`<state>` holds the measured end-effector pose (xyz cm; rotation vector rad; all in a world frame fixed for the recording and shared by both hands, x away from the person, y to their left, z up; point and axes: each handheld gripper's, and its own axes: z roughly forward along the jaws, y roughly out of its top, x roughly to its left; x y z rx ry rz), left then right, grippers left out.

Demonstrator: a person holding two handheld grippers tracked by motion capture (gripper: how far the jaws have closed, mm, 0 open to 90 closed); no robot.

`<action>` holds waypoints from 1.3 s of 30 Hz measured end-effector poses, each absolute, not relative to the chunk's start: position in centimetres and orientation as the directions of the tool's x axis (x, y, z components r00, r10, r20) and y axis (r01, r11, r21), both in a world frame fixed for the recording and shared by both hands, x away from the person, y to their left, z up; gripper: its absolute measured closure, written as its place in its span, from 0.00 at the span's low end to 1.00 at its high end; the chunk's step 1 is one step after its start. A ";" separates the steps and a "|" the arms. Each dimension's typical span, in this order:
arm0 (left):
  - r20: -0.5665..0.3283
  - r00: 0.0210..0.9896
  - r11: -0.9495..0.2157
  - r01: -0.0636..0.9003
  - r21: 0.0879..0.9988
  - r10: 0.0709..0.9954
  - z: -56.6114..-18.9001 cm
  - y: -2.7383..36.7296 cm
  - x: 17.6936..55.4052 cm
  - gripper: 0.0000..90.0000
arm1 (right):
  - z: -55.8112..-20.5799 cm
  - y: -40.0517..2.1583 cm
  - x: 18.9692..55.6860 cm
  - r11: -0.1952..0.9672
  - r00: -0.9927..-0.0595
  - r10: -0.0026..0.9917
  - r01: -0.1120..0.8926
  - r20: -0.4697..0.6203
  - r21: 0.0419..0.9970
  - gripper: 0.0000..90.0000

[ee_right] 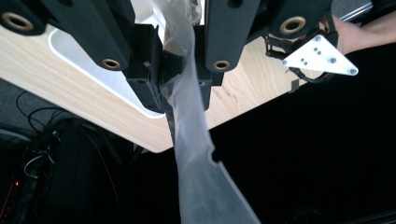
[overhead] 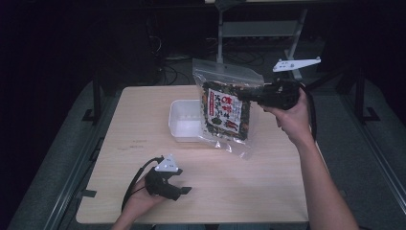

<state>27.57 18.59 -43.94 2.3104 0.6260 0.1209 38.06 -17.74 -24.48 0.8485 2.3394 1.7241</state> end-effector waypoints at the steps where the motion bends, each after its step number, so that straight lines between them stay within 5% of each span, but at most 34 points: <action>1: -0.093 0.873 -0.610 0.407 0.680 0.479 -43.8 18.9 27.6 0.29 | -24.3 -17.4 38.5 0.194 -0.839 0.492 0.364 0.230 0.911 0.86; 39: -0.112 0.862 -0.585 0.426 0.690 0.495 -43.9 20.4 28.2 0.29 | -26.2 -8.8 47.3 0.197 -0.827 0.532 0.332 0.184 0.923 0.86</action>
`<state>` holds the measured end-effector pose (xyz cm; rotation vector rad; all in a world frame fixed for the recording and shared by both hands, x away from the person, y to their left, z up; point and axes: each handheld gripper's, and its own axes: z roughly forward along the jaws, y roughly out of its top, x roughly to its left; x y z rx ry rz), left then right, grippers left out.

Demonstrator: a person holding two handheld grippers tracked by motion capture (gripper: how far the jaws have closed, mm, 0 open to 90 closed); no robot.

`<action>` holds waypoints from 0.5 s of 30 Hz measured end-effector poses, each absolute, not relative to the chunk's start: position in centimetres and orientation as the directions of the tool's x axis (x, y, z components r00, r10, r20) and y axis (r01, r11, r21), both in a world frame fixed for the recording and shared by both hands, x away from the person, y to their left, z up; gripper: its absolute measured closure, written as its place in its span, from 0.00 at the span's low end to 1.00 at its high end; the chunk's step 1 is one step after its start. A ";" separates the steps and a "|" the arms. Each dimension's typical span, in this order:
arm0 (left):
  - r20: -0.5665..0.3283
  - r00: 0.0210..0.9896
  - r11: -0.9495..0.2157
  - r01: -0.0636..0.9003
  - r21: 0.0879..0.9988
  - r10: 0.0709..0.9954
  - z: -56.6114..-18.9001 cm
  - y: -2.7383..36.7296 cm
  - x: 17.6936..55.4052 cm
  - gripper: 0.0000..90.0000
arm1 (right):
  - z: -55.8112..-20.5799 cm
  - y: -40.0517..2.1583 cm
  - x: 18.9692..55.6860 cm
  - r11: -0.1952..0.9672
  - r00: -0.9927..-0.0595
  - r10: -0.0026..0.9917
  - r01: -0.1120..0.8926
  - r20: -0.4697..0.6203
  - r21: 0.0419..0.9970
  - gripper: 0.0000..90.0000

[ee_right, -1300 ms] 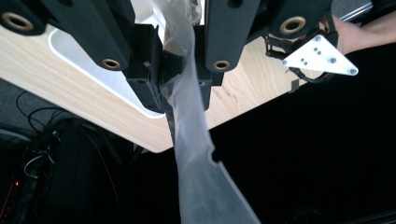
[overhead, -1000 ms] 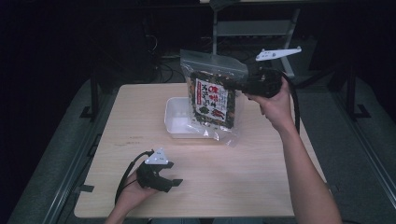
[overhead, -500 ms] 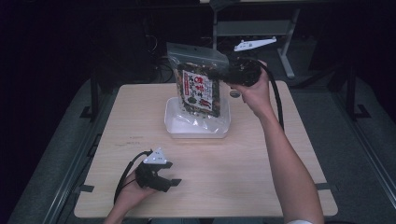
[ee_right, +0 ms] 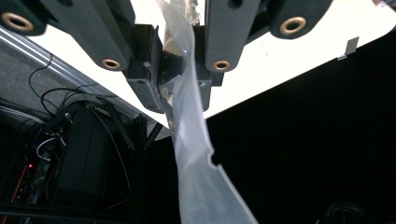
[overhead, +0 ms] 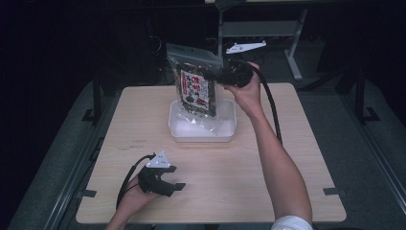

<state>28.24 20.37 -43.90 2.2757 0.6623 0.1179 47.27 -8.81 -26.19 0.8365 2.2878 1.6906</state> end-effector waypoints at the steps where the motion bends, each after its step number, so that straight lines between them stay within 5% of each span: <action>1: -0.113 0.861 -0.583 0.426 0.691 0.495 -43.9 20.4 28.3 0.29 | -26.4 -8.6 47.5 0.197 -0.826 0.533 0.333 0.185 0.922 0.85; 15: -0.113 0.861 -0.580 0.425 0.695 0.495 -43.8 20.5 28.4 0.29 | -29.6 -6.7 48.4 0.222 -0.808 0.563 0.348 0.171 0.911 0.85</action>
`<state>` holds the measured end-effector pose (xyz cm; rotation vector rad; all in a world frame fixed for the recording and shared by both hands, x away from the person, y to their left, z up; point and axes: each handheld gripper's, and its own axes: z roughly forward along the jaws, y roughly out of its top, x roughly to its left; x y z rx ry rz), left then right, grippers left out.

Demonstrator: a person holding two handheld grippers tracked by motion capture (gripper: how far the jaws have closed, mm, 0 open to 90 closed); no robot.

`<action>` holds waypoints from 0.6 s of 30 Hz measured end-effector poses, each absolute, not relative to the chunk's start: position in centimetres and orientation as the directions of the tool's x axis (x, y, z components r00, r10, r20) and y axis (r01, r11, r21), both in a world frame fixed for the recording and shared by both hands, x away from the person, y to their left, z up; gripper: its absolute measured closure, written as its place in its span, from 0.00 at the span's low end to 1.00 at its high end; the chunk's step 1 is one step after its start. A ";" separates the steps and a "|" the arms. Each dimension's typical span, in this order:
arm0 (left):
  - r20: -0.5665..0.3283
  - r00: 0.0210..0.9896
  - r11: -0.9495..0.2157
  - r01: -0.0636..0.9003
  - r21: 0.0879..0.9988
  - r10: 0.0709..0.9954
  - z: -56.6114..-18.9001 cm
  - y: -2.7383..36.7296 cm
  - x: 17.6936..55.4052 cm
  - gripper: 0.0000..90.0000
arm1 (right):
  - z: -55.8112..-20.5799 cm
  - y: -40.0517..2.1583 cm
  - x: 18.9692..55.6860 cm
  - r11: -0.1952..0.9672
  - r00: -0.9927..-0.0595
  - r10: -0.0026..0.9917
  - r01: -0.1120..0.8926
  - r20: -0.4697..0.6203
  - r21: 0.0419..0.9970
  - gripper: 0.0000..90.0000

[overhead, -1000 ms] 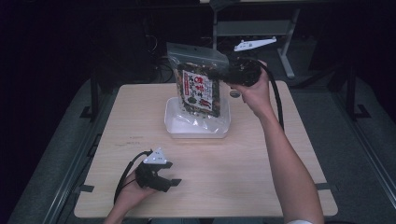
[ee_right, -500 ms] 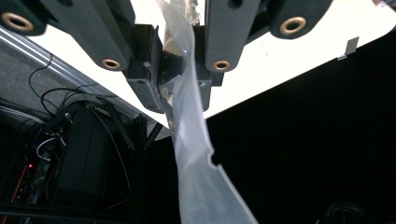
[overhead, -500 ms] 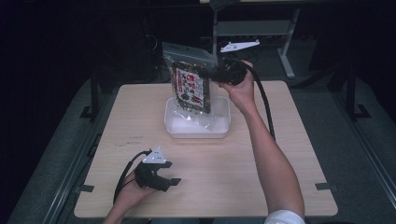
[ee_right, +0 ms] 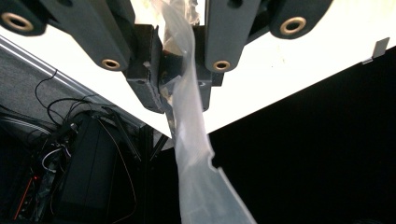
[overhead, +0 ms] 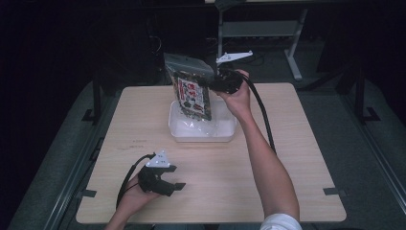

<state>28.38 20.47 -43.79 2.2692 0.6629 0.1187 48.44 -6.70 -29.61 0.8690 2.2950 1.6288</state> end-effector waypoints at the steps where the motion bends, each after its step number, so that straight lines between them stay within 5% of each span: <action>1: -0.119 0.858 -0.572 0.429 0.699 0.499 -43.8 20.5 28.4 0.29 | -29.8 -6.6 48.4 0.222 -0.808 0.565 0.346 0.169 0.911 0.85; 18: -0.125 0.860 -0.570 0.430 0.700 0.495 -43.7 20.7 28.5 0.30 | -32.5 -6.1 47.9 0.211 -0.798 0.579 0.345 0.167 0.915 0.84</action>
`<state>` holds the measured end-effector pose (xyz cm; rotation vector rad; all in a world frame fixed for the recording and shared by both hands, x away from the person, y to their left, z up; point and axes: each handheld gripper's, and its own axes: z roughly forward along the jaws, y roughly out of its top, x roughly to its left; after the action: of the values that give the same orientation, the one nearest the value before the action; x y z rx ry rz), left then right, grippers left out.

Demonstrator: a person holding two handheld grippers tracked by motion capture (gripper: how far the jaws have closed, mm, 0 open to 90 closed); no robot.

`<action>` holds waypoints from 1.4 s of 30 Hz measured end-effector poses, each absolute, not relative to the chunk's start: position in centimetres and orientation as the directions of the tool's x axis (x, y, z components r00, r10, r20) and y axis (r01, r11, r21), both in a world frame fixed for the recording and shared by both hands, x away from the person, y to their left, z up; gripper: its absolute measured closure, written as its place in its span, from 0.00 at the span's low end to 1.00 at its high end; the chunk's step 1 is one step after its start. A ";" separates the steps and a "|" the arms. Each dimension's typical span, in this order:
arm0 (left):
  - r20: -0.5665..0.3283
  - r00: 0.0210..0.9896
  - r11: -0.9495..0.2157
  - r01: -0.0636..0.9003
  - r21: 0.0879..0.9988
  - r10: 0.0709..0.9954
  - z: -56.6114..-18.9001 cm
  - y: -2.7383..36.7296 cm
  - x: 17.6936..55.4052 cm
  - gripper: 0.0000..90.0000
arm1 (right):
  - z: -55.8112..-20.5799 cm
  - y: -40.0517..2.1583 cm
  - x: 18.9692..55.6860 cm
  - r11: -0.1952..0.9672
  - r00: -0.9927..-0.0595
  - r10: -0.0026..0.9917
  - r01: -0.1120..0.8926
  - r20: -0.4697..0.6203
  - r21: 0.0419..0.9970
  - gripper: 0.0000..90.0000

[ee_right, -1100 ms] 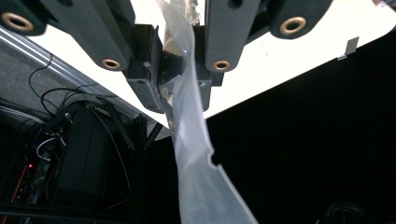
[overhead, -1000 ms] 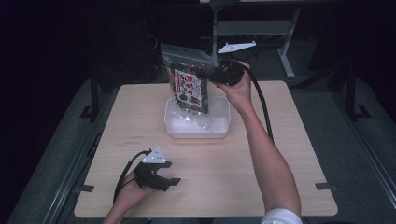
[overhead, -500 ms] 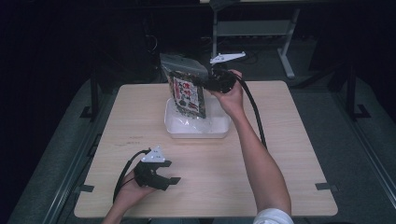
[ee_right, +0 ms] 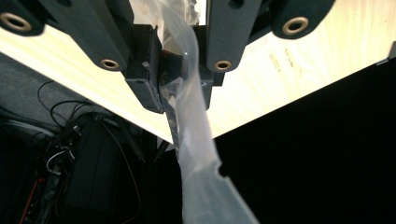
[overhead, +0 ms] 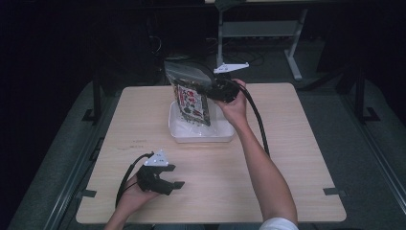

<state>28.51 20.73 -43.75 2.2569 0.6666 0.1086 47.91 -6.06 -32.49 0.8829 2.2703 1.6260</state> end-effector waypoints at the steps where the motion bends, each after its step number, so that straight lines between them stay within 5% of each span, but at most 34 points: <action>1: -0.125 0.860 -0.571 0.430 0.700 0.495 -43.8 20.7 28.5 0.30 | -32.6 -6.1 47.9 0.210 -0.798 0.578 0.346 0.170 0.914 0.84; 28: -0.136 0.849 -0.553 0.445 0.704 0.510 -43.8 21.1 28.7 0.29 | -33.6 -7.6 48.2 0.230 -0.791 0.568 0.419 0.229 0.878 0.82; 42: -0.134 0.848 -0.553 0.445 0.704 0.513 -43.7 21.2 28.7 0.29 | -33.0 -8.3 47.6 0.220 -0.792 0.555 0.434 0.254 0.873 0.59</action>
<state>28.70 21.16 -43.73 2.2402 0.6931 0.1111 47.58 -8.26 -33.05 0.9636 2.3635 1.6315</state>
